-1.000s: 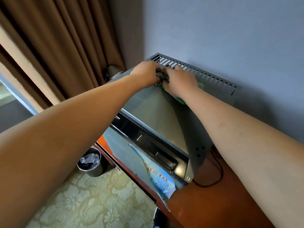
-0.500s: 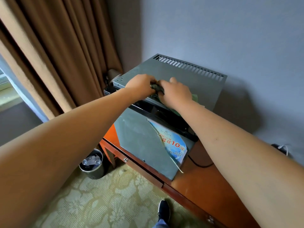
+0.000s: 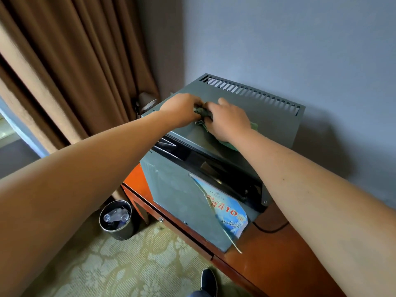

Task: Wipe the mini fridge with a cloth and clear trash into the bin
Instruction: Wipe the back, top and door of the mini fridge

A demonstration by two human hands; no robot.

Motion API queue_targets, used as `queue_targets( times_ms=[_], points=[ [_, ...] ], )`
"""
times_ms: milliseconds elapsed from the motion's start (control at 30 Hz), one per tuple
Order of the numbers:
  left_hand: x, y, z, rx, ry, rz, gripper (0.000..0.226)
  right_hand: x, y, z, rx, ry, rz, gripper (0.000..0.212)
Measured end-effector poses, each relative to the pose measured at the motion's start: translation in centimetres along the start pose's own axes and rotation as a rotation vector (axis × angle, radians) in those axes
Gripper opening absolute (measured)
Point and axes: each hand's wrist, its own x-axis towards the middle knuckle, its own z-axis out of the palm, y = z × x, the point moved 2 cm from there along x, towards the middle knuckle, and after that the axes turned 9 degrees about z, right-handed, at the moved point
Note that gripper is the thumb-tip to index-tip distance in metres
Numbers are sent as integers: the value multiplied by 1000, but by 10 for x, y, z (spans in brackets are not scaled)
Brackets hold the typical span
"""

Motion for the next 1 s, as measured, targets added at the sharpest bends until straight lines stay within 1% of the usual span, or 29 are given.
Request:
queue_targets(
  times_ms=[400,600,800,1000],
  points=[
    [126,-45,4,11,22,-85,40,138,42,39,34,41,-61,33],
    [169,-61,5,21,28,-139,33,192,55,54,54,28,-61,33],
    [186,-67,5,43,17,-162,31,212,57,61,51,26,-44,32],
    [172,-60,2,61,11,-144,29,198,49,56,43,1,17,33]
  ],
)
